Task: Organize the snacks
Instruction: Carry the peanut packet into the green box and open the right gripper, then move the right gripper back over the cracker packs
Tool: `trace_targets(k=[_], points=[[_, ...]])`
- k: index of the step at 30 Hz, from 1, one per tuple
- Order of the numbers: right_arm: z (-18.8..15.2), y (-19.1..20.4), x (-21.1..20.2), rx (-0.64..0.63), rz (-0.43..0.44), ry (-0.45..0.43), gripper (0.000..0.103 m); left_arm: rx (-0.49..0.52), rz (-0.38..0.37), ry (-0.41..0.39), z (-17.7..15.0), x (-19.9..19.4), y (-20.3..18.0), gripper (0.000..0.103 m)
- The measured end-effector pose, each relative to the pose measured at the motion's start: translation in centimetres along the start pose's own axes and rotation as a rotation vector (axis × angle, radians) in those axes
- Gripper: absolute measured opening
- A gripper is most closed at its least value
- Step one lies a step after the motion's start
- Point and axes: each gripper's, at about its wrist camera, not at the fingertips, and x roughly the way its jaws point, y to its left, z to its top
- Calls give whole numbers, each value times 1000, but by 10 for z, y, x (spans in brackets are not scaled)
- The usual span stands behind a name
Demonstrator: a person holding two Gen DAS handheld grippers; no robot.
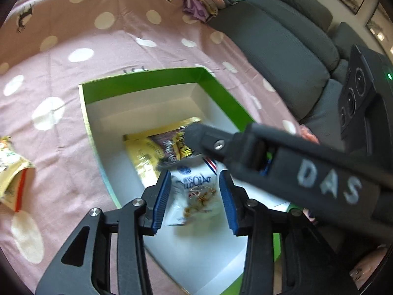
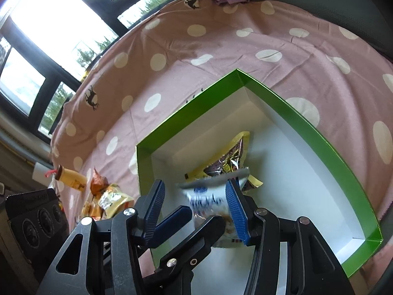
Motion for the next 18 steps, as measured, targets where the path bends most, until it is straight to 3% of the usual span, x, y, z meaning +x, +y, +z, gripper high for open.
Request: trace_targets(k=[2,7,11,12,15,18], points=[[0,-2,-1,15,-50,-9,54,-11,20,-38,-3,-14,7,47],[-1,-1,-11,46,-109,-73,55,-90,72,-129,-14,-61,37,75],[-3,13,-24,30,-117,-151,72,-170,80,-247,-30,-112,64,77],[-4,19,-27,19,-112,-167,73,-189,88,-273,-34,-123,70,83],[-8,40,-31,-32,-83,-188,81,-209,197,-346,-48,-155,89,94],[-15,65,-32,-99,-59,-195,84,-263,350,-407,-70,-179,120,97]])
